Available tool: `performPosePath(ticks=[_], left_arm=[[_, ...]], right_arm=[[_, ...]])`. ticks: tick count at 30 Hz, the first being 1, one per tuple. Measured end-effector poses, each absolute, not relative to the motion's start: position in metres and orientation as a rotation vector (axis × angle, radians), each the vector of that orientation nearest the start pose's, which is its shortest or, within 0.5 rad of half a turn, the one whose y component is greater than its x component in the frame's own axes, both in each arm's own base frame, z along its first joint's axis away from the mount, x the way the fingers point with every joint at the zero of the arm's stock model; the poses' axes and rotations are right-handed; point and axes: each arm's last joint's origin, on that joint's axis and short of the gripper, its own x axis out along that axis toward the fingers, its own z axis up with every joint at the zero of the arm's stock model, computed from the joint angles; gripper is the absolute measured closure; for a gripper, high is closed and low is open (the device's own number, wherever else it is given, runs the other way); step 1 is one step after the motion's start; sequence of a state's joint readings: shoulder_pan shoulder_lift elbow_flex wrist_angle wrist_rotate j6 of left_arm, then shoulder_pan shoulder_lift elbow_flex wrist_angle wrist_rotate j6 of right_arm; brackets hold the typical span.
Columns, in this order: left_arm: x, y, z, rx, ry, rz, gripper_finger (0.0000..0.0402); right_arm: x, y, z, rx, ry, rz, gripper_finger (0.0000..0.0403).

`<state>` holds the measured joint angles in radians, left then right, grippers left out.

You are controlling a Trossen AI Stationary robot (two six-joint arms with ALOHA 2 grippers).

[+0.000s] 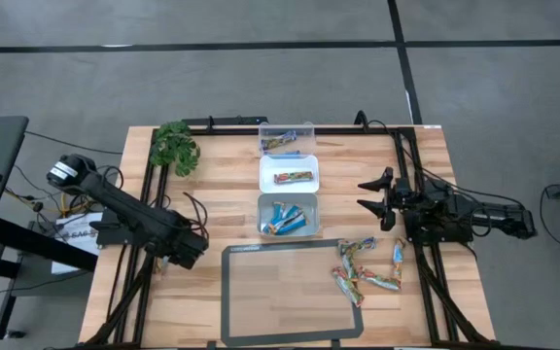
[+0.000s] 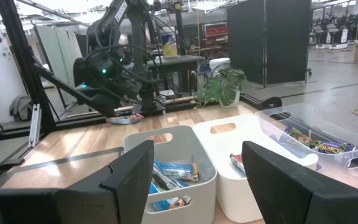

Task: Pick and place Granola Bars by type
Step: Put the red granola bar into the white bin

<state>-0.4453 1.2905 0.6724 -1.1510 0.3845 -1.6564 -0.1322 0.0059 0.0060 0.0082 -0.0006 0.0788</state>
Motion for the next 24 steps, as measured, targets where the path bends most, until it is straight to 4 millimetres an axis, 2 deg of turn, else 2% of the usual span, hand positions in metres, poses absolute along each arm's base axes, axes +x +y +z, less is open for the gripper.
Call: performPosePath(ticks=[24], left_arm=[[0.151, -0.085, 0.140, -0.936, 1.930, 1.175, 0.0237]], right_arm=[[0.097, -0.013, 0.166, 0.079, -0.013, -0.132, 0.0163]])
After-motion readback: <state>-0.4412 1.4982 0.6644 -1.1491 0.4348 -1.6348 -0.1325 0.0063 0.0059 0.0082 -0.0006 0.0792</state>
